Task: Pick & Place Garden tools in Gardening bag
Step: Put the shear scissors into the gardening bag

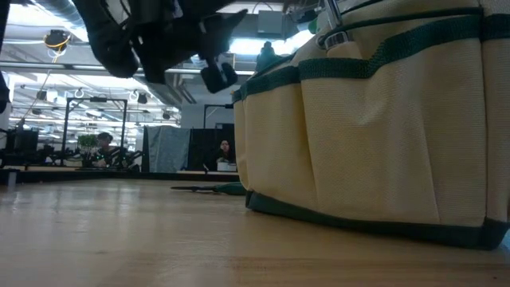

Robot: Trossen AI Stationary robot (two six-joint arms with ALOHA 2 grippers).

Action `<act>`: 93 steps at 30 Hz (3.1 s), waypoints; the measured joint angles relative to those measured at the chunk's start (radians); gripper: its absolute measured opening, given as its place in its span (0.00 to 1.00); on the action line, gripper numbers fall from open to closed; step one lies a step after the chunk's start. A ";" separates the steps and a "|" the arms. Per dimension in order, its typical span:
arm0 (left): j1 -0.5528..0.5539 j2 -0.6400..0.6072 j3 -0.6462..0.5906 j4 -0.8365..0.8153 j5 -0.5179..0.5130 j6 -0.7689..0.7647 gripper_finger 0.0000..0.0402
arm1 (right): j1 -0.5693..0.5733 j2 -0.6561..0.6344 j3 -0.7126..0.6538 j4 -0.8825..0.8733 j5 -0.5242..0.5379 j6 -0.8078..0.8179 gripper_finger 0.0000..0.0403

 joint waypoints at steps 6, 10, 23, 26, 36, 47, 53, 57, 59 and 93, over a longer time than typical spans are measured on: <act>-0.022 -0.033 -0.026 0.031 -0.047 -0.001 0.16 | 0.059 -0.053 0.000 -0.199 0.084 0.042 0.03; -0.103 -0.109 -0.008 -0.098 -0.203 0.121 0.11 | 0.091 -0.089 0.000 -0.363 0.172 0.113 0.03; -0.502 -0.248 0.311 -0.825 -0.964 0.597 0.07 | 0.142 -0.218 0.000 -0.717 0.079 0.100 0.03; -0.573 -0.197 0.405 -0.892 -1.126 0.628 0.12 | 0.145 -0.253 -0.001 -0.799 0.099 0.054 0.03; -0.716 0.216 0.887 -1.092 -1.433 0.642 0.22 | 0.136 -0.304 -0.002 -0.885 0.001 -0.089 0.03; -0.740 0.274 0.957 -1.123 -1.591 0.576 0.30 | 0.118 -0.368 -0.218 -0.556 -0.168 -0.066 0.03; -0.771 0.274 0.958 -1.131 -1.598 0.519 0.33 | 0.118 -0.410 -0.233 -0.564 -0.103 -0.085 0.03; -0.789 0.274 0.967 -1.138 -1.639 0.572 0.33 | 0.118 -0.409 -0.233 -0.567 -0.097 -0.094 0.03; -0.776 0.274 0.967 -1.139 -1.641 0.583 0.33 | 0.118 -0.409 -0.233 -0.562 -0.089 -0.099 0.03; -0.679 0.273 0.968 -1.147 -1.479 0.541 0.43 | 0.051 -0.360 -0.286 -0.444 -0.102 -0.109 0.03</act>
